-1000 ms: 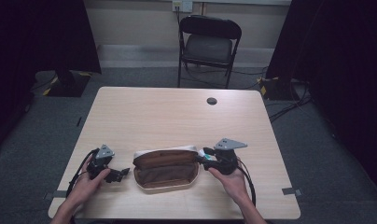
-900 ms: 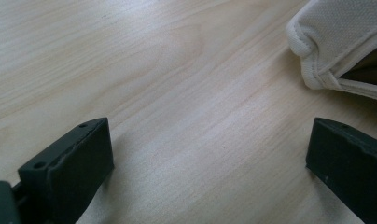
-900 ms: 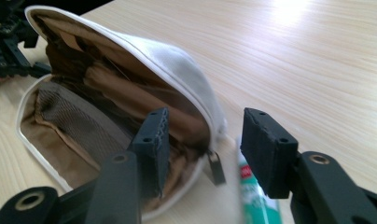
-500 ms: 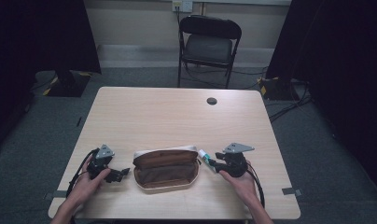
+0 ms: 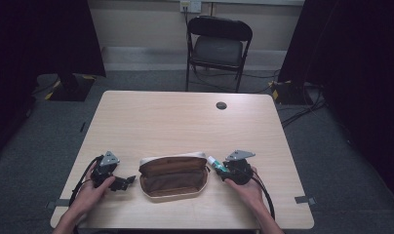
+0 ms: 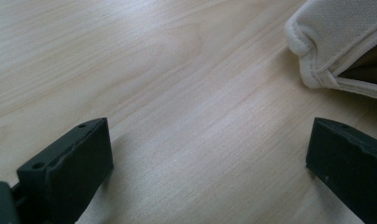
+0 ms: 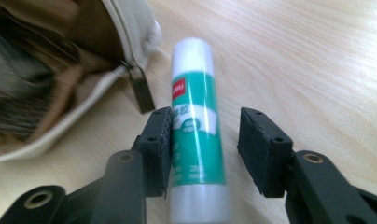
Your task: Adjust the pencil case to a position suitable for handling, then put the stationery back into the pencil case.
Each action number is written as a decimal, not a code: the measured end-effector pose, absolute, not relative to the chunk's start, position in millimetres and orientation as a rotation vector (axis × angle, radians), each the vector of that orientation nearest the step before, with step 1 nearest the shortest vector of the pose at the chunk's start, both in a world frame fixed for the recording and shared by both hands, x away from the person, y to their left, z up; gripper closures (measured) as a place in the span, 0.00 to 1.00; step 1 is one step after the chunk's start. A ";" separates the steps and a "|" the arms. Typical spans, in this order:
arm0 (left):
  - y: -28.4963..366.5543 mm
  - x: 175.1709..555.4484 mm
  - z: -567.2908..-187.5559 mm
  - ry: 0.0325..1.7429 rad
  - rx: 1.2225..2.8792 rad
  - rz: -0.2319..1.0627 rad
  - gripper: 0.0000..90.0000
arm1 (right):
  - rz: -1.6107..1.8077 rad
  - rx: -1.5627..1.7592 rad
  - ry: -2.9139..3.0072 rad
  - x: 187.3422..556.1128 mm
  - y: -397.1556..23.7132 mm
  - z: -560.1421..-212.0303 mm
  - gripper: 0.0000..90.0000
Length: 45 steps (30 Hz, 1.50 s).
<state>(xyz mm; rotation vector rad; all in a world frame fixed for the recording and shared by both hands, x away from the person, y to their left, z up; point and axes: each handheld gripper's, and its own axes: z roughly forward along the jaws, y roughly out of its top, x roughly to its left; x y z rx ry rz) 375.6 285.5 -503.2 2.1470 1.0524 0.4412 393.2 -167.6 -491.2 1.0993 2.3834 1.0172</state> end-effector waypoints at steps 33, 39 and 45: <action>286.1 372.2 -503.2 1.051 2.147 0.438 0.00 | 1.221 1.116 2.283 377.0 -189.9 -454.3 0.73; 286.1 372.2 -503.2 1.051 2.147 0.437 0.00 | 1.304 1.079 2.244 367.6 -196.5 -438.3 0.73; 286.1 372.8 -503.3 1.048 2.149 0.439 0.00 | 1.336 1.068 2.223 359.8 -201.4 -426.9 0.73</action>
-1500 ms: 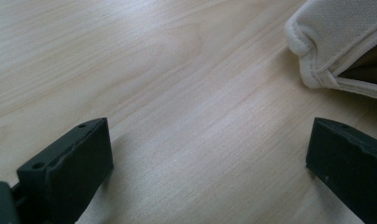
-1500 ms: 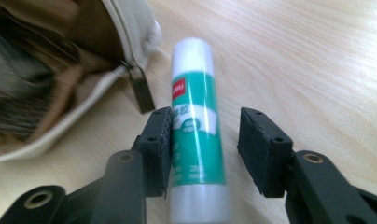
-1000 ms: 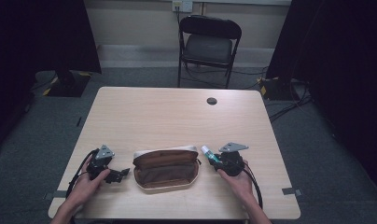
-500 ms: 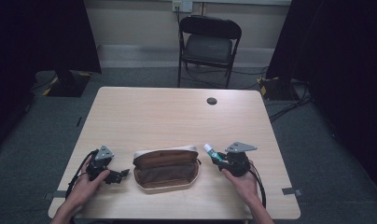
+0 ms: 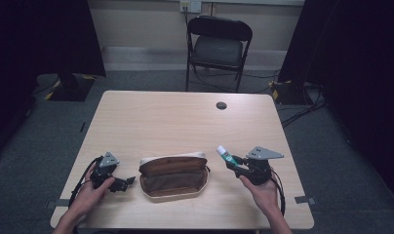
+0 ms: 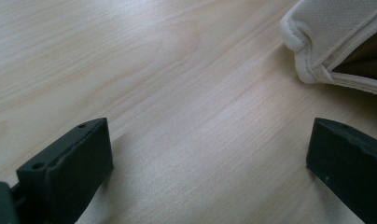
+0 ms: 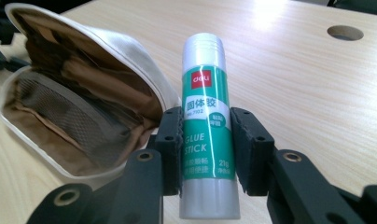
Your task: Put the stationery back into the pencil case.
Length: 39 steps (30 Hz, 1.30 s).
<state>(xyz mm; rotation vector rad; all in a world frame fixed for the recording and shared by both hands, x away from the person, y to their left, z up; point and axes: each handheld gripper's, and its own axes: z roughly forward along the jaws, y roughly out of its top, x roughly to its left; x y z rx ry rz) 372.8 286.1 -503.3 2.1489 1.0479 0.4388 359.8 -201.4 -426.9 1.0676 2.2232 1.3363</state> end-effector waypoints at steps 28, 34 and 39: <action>284.5 375.9 -503.0 1.050 2.152 0.439 0.00 | 1.420 0.874 2.402 318.5 -151.2 -418.4 0.73; 284.5 375.9 -503.0 1.050 2.152 0.439 0.00 | 1.426 0.800 2.443 319.6 -133.3 -417.9 0.73; 284.5 375.5 -503.0 1.051 2.152 0.439 0.00 | 1.440 0.759 2.481 324.2 -116.3 -422.1 0.73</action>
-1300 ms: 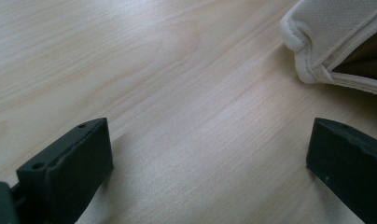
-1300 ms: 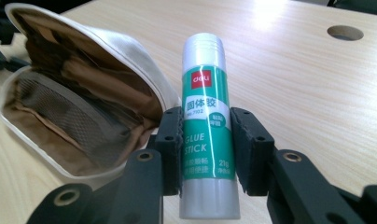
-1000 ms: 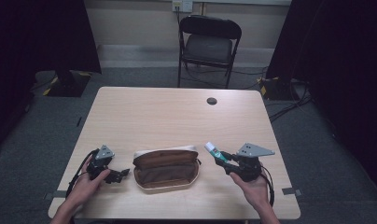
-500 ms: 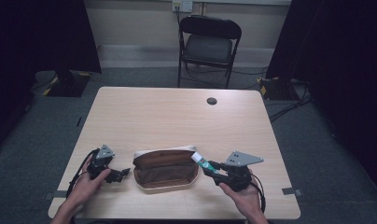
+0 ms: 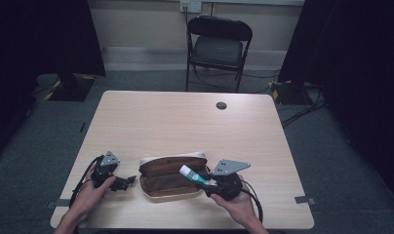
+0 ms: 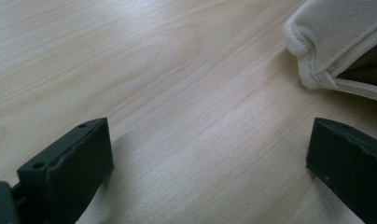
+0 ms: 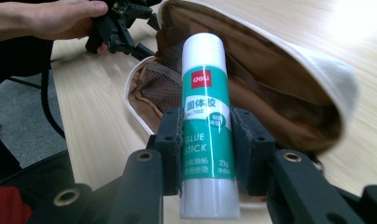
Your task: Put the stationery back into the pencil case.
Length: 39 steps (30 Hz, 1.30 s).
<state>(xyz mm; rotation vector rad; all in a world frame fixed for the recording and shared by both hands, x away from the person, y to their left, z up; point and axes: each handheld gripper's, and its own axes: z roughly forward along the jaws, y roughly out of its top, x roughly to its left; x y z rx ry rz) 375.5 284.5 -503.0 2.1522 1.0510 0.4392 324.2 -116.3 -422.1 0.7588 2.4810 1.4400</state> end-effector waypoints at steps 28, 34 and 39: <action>284.4 374.5 -503.2 1.055 2.147 0.441 0.00 | 1.391 0.665 2.620 359.9 -46.9 -445.7 0.73; 283.6 376.5 -503.3 1.057 2.144 0.442 0.00 | 1.357 0.682 2.623 360.9 -46.7 -447.4 0.73; 283.7 376.6 -503.5 1.054 2.145 0.445 0.00 | 1.327 0.698 2.622 365.1 -51.1 -449.9 0.73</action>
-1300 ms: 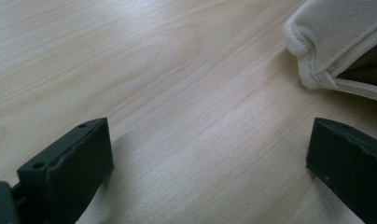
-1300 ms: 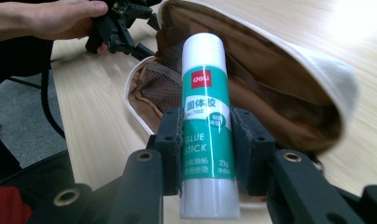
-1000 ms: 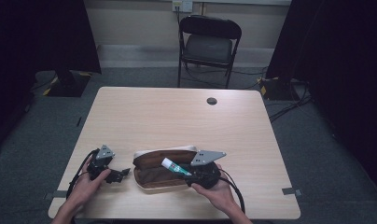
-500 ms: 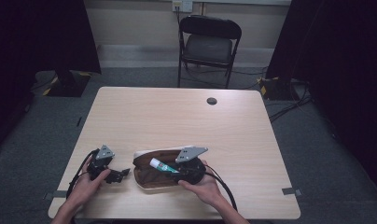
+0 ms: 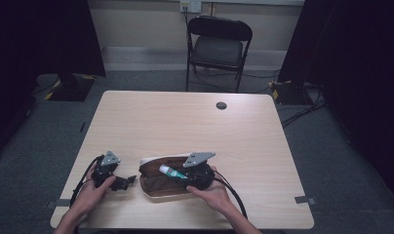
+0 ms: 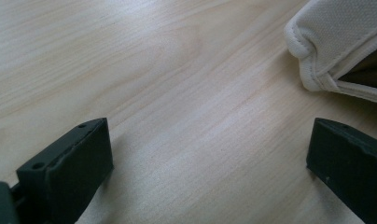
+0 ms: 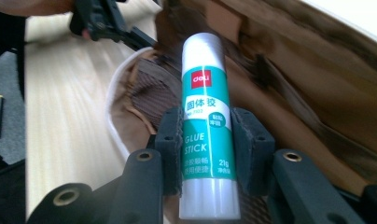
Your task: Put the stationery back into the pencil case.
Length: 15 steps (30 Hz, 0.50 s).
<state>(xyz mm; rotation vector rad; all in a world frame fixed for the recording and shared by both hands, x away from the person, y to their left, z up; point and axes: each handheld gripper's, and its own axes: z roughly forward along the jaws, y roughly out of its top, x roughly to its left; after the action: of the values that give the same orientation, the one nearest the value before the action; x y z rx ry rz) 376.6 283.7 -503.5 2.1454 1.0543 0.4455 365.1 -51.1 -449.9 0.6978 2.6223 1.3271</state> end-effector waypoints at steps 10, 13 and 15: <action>283.7 376.5 -503.2 1.055 2.148 0.444 0.00 | 1.314 0.693 2.602 370.1 -50.5 -453.1 0.73; 283.8 376.5 -503.1 1.055 2.149 0.444 0.00 | 1.320 0.713 2.594 372.0 -51.4 -453.7 0.73; 283.7 376.8 -503.2 1.053 2.149 0.444 0.00 | 1.331 0.717 2.583 372.2 -50.8 -453.9 0.72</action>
<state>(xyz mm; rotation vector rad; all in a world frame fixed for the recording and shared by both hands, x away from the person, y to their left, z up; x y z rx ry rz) 376.8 283.7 -503.2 2.1491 1.0534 0.4440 372.2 -50.8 -453.9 0.7174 2.5832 1.3314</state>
